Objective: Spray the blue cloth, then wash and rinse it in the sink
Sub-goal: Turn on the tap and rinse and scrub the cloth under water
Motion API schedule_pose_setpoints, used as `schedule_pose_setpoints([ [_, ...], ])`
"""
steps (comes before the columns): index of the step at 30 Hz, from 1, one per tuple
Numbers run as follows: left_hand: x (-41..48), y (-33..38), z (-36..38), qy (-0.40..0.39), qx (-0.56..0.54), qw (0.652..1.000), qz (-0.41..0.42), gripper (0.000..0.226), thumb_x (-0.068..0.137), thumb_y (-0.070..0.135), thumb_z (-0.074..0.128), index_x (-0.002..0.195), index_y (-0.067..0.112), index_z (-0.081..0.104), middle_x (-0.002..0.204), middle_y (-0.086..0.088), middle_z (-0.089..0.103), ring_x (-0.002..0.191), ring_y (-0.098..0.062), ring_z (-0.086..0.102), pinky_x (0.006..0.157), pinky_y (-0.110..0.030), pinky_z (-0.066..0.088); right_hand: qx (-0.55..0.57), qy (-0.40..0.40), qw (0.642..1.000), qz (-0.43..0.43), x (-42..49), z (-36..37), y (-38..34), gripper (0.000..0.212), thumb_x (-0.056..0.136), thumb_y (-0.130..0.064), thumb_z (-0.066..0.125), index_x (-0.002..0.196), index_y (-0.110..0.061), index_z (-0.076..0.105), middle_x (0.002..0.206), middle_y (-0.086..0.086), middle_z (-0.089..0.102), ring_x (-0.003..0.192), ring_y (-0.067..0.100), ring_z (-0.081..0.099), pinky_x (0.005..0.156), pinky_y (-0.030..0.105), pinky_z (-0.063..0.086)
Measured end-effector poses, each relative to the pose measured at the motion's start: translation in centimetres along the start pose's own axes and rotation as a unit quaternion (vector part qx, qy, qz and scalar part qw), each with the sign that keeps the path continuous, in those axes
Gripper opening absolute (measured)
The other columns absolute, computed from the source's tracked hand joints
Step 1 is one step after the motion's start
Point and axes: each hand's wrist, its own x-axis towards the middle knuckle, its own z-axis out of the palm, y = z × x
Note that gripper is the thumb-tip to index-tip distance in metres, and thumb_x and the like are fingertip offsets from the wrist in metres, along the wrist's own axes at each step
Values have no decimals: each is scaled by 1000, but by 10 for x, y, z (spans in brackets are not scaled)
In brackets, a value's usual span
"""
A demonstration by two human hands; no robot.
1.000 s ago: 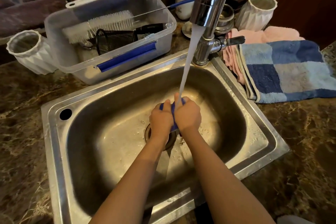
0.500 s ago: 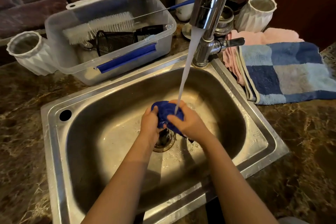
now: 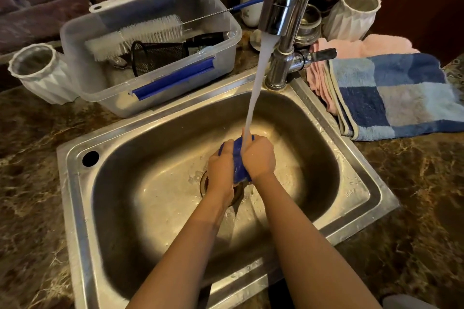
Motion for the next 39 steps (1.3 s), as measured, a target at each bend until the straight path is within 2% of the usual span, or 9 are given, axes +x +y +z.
schedule_pose_setpoints([
  [5, -1, 9, -6, 17, 14, 999, 27, 12, 89, 27, 57, 82, 18, 59, 84, -8, 66, 73, -19, 64, 64, -28, 52, -45, -84, 993, -69, -5, -10, 9, 27, 100, -35, 23, 106, -18, 43, 79, 4, 55, 79, 28, 60, 76, 45, 52],
  [10, 9, 21, -7, 12, -23, 999, -20, 24, 86, 34, 62, 87, 10, 59, 70, -5, 60, 65, -18, 58, 67, -30, 50, -41, -79, 984, -153, -58, -3, 5, 36, 92, -48, 42, 120, -25, 41, 103, -2, 55, 90, 16, 58, 76, 30, 53],
  [17, -10, 9, 4, -6, 41, 999, 22, 34, 92, 31, 51, 62, 21, 64, 56, 0, 58, 52, -13, 53, 50, -23, 40, -42, 55, 996, -49, -21, -7, -13, 32, 95, -46, 36, 79, -23, 51, 64, -7, 53, 63, 15, 56, 54, 26, 42],
  [21, -9, 13, 7, 23, 84, 996, 30, 27, 94, 24, 47, 69, 19, 54, 67, -3, 59, 65, -19, 58, 68, -33, 49, 59, -17, 998, 23, 2, -2, 4, 43, 96, -42, 36, 67, -14, 51, 75, 11, 60, 74, 29, 60, 77, 46, 51],
  [25, -4, 15, -1, 30, 57, 998, 23, 22, 94, 25, 47, 75, 18, 55, 73, -6, 62, 67, -19, 60, 66, -32, 49, 26, -93, 995, -11, 2, -8, 9, 45, 98, -43, 23, 101, -11, 53, 96, 18, 63, 91, 33, 60, 90, 49, 48],
  [29, 21, 23, -8, 59, 23, 998, -3, 25, 94, 27, 49, 73, 13, 54, 72, -10, 59, 63, -20, 56, 70, -34, 49, -76, -150, 978, -124, -36, -9, 0, 35, 98, -35, 27, 130, -24, 36, 113, 9, 57, 101, 29, 59, 87, 42, 49],
  [32, 27, 25, -4, 31, 8, 998, -48, 29, 94, 29, 50, 70, 12, 52, 60, -6, 54, 55, -19, 52, 70, -35, 47, -132, -144, 973, -120, -65, -5, -9, 45, 98, -34, 29, 142, -28, 21, 136, 11, 41, 112, 32, 54, 90, 41, 46],
  [36, 13, 21, 1, -41, -24, 998, -51, 30, 95, 26, 46, 69, 14, 55, 50, 1, 57, 48, -11, 53, 56, -26, 44, -123, -9, 989, -84, -47, -2, -22, 36, 97, -44, 30, 109, -17, 51, 89, 3, 59, 78, 21, 61, 61, 30, 48],
  [39, 1, 10, 2, -27, 8, 1000, -12, 32, 92, 27, 52, 65, 18, 66, 54, 1, 59, 49, -12, 51, 50, -25, 39, -95, 31, 993, -70, -23, -2, -18, 42, 96, -47, 31, 82, -16, 56, 74, 2, 59, 69, 22, 58, 61, 33, 48],
])
